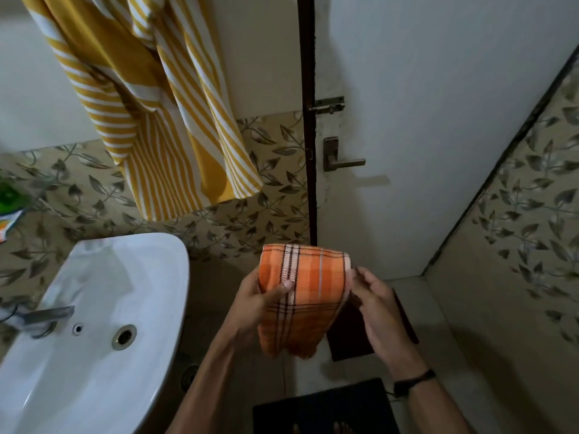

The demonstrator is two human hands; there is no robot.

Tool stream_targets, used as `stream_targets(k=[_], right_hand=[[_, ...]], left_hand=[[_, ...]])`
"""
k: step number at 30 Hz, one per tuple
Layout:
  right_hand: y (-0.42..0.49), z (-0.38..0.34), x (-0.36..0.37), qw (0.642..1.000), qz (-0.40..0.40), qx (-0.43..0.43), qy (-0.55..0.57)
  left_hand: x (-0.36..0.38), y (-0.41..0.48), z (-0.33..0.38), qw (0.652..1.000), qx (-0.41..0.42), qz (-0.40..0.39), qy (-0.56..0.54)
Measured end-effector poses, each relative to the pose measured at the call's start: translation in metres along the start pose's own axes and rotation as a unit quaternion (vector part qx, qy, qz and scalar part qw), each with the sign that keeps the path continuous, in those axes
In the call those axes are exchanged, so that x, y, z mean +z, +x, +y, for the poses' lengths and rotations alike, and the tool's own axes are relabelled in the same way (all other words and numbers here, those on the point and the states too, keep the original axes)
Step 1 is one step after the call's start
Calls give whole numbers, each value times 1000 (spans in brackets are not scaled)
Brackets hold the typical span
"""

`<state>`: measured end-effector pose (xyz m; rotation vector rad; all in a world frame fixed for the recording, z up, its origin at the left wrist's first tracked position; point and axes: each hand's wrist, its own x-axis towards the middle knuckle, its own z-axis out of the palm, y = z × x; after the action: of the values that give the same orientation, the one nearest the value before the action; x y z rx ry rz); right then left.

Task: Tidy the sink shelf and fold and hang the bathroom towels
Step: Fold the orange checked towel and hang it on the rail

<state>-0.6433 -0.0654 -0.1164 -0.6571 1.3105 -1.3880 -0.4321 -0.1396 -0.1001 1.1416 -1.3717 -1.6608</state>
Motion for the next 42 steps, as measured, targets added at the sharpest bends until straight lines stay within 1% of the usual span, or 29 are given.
stream_targets(k=[2, 3, 6, 8, 9, 10, 11, 14, 15, 18, 20, 21, 24, 26, 28, 29, 30, 31, 32, 34, 35, 37, 38, 40, 42], right_hand=[[-5, 7, 4, 996, -32, 23, -80], [-7, 9, 5, 995, -32, 28, -91], [-6, 5, 7, 999, -3, 18, -44], [-2, -3, 8, 999, 7, 37, 31], [1, -8, 8, 997, 8, 49, 57], [5, -9, 8, 997, 9, 56, 58], [8, -10, 7, 997, 12, 60, 36], [11, 2, -4, 990, 44, 75, -115], [10, 9, -7, 986, 57, 78, -135], [2, 20, -14, 991, 91, 58, -80], [0, 17, -14, 996, 84, 35, -25], [-1, 15, -15, 997, 70, 25, -19], [-5, 17, -10, 995, 26, 35, -94], [-12, 24, -6, 993, 33, 34, -106], [-15, 26, 0, 993, 66, 2, -94], [-15, 25, 3, 994, 81, -8, -71], [-13, 23, 6, 995, 91, -14, -37], [-11, 20, 8, 996, 88, -15, -9], [-8, 18, 9, 997, 76, -13, -2], [-5, 14, 10, 999, 37, -1, -39], [-4, 16, 7, 996, 20, 10, -85], [-4, 21, 4, 984, 7, 24, -179], [-5, 24, 3, 979, 19, 19, -200], [-5, 25, 2, 979, 54, -16, -194], [-3, 21, 3, 983, 70, -41, -164]], left_hand=[[2, 3, -3, 1000, -1, 9, 11], [3, 4, -4, 1000, -7, 11, 7], [-2, 3, -10, 1000, -28, -11, -4], [-8, 1, -17, 997, -65, -41, 5], [-10, 1, -22, 995, -88, -42, 3], [-10, 0, -27, 994, -98, -38, -1], [-9, 0, -31, 995, -91, -34, -6], [-1, -1, -36, 999, -31, -20, -34], [3, -1, -35, 998, -19, -20, -48], [8, -5, -34, 998, 11, -43, -39], [5, -8, -34, 998, 32, -43, -24], [2, -9, -33, 998, 40, -31, -27], [-2, -9, -32, 996, 54, 11, -65], [-1, -7, -31, 992, 27, 16, -126], [-3, -8, -33, 989, -22, 10, -146], [-6, -10, -35, 990, -52, 0, -131], [-9, -12, -38, 992, -79, -12, -94], [-12, -15, -42, 994, -96, -18, -42], [-13, -18, -45, 995, -94, -14, 0], [-12, -21, -49, 998, -56, 21, 28], [-10, -21, -49, 998, -33, 40, 25], [-4, -21, -47, 998, -7, 61, -16], [-3, -21, -46, 998, 1, 55, -33], [-4, -23, -42, 1000, 11, 21, -18], [-9, -24, -40, 999, 31, -1, 39]])
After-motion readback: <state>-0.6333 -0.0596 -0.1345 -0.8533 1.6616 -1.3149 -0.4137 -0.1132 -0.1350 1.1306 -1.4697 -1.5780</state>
